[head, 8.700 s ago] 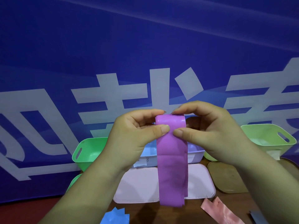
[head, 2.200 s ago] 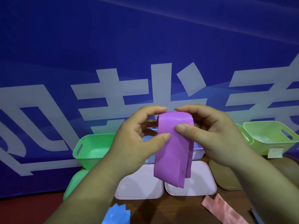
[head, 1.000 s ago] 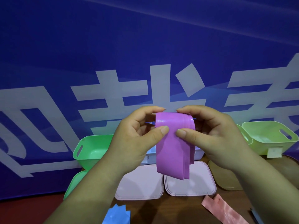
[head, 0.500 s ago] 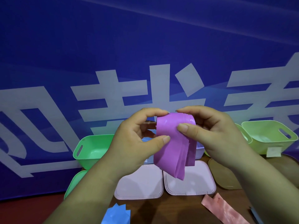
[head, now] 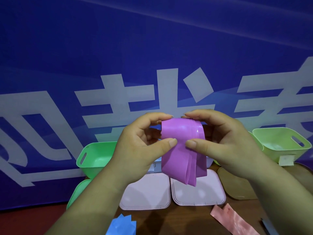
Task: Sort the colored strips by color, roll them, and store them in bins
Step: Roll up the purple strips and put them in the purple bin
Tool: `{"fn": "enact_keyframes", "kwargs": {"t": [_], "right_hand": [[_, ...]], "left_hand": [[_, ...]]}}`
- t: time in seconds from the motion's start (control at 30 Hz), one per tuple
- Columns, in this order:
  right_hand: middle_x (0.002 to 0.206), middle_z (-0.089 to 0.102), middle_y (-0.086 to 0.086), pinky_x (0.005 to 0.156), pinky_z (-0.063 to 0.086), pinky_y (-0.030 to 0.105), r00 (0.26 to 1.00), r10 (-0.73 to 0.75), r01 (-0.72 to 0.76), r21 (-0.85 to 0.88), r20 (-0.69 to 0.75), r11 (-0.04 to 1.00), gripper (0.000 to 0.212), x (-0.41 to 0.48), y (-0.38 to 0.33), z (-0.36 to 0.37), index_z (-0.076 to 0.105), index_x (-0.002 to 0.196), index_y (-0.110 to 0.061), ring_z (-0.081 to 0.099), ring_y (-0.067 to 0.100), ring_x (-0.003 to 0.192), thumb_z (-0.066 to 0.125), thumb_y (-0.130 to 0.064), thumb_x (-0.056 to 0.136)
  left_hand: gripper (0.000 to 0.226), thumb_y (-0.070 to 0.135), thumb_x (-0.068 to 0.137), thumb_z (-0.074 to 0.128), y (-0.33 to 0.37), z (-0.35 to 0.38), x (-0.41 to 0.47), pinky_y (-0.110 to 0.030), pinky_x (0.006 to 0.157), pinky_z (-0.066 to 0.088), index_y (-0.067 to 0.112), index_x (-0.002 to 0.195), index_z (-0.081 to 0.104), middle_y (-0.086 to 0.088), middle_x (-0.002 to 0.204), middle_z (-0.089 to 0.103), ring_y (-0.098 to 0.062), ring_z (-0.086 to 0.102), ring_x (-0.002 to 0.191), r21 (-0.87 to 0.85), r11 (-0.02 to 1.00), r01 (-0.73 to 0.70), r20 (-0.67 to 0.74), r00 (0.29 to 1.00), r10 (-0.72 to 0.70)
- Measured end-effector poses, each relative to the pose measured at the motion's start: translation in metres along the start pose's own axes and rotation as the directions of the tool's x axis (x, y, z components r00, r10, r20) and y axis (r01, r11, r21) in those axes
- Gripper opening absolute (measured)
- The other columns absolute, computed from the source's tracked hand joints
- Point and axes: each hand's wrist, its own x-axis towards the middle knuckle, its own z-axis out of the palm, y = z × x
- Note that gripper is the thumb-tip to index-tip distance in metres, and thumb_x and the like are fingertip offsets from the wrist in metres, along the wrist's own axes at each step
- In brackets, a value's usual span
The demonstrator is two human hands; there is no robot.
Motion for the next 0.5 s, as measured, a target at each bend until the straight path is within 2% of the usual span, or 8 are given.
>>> {"fn": "enact_keyframes", "kwargs": {"t": [0.13,0.23,0.33,0.5], "right_hand": [[0.106,0.069,-0.007,0.076,0.057,0.024,1.000,-0.022,0.021,-0.015,-0.015,1.000,0.041,-0.0004,-0.0011,0.0011,0.069,0.108,-0.030,0.069,0.016,0.093,0.080,-0.020,0.070],[0.102,0.070,-0.007,0.073,0.055,0.021,0.999,-0.020,0.020,0.000,-0.037,1.000,0.036,-0.0005,0.0000,0.0026,0.070,0.104,-0.030,0.069,0.013,0.087,0.080,-0.022,0.070],[0.101,0.070,-0.005,0.071,0.056,0.022,0.999,-0.008,0.008,0.010,-0.037,1.000,0.034,0.0005,0.0007,0.0023,0.070,0.102,-0.032,0.069,0.013,0.085,0.081,-0.023,0.071],[0.099,0.070,-0.001,0.074,0.060,0.033,0.997,0.034,-0.033,0.011,-0.062,0.999,0.032,0.0028,0.0032,-0.0007,0.071,0.101,-0.032,0.068,0.025,0.086,0.080,-0.023,0.071]], "left_hand": [[0.042,0.017,0.072,0.077,-0.0017,0.0017,-0.0003,-0.042,0.082,0.061,0.037,0.108,0.068,0.005,0.110,0.068,-0.029,0.065,0.099,-0.020,1.000,0.014,0.000,1.000,-0.014],[0.041,0.018,0.074,0.076,-0.0012,0.0013,0.0001,-0.044,0.082,0.061,0.037,0.110,0.068,0.003,0.111,0.068,-0.034,0.063,0.099,-0.024,0.999,0.024,0.019,1.000,-0.023],[0.042,0.019,0.076,0.076,-0.0004,-0.0011,0.0016,-0.042,0.081,0.062,0.038,0.112,0.066,0.004,0.112,0.067,-0.031,0.065,0.098,-0.001,0.999,0.035,0.049,0.998,-0.035],[0.054,0.021,0.075,0.079,-0.0003,-0.0048,0.0009,-0.040,0.084,0.061,0.044,0.120,0.060,0.012,0.119,0.063,-0.020,0.066,0.106,0.056,0.998,0.028,0.121,0.992,-0.035]]}}
